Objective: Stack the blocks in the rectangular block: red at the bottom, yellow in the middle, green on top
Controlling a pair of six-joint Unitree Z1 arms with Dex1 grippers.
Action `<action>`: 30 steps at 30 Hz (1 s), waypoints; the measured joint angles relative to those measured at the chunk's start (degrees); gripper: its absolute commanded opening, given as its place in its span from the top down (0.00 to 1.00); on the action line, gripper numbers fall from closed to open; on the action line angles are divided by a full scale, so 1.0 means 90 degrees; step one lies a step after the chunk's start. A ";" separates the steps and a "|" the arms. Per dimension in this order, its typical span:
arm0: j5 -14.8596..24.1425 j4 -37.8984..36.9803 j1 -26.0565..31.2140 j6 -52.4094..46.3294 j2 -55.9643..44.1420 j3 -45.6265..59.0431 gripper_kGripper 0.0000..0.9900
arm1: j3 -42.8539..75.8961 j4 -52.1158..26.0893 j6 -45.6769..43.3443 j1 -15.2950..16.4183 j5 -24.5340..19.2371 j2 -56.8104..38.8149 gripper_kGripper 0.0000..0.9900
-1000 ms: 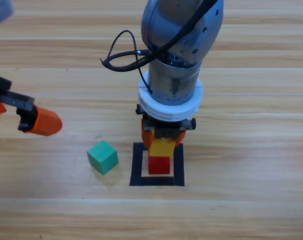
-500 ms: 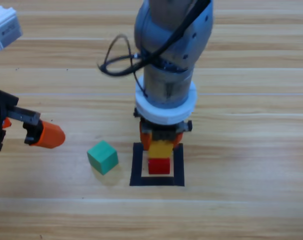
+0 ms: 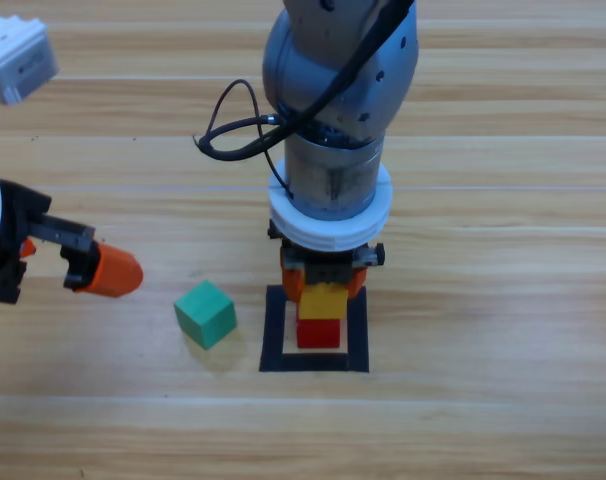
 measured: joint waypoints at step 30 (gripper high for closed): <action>-0.0052 -0.0072 0.0055 0.0002 0.0156 0.0083 0.00 | -0.0799 0.0500 0.0000 0.0001 -0.0044 0.0301 0.00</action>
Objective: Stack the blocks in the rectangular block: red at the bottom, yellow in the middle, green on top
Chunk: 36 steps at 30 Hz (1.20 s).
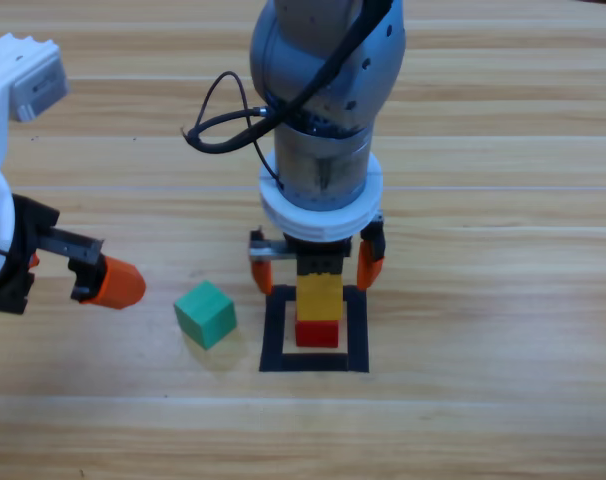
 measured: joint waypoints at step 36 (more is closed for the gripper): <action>-0.0002 0.0866 0.0326 -0.1988 0.1854 -0.2393 0.00 | 0.8456 -0.5401 -0.4076 0.0345 0.0451 -0.6713 0.00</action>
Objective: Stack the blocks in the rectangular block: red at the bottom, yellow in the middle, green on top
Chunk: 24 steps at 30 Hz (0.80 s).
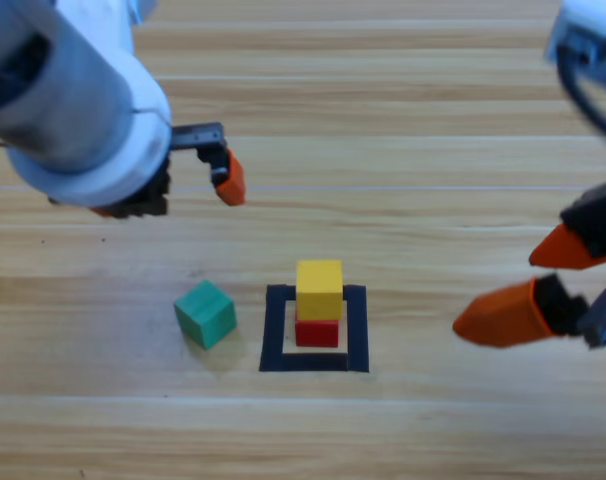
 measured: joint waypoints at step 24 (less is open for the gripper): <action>-0.0556 0.0792 0.0123 -0.4028 0.1821 -0.0705 0.02 | 0.0819 -0.1069 -0.1078 0.0000 0.0160 -0.0005 0.00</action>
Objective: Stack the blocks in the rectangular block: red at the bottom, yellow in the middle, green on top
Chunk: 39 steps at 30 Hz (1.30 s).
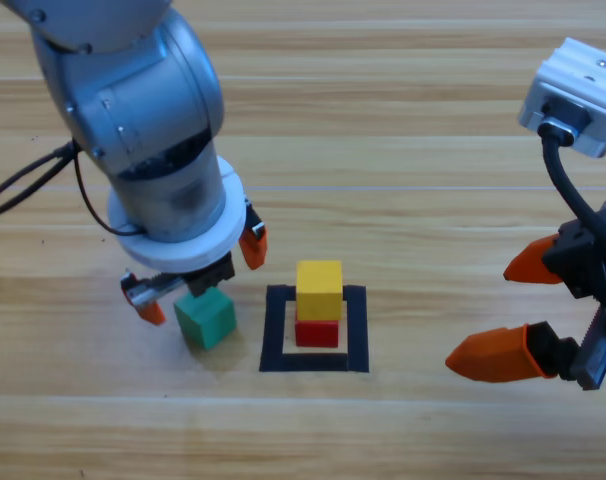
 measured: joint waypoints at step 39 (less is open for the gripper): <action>-0.0566 -0.0919 0.0665 -0.0736 0.0663 0.0665 0.03 | -0.0001 0.0000 -0.0264 0.0000 0.0000 0.0000 0.00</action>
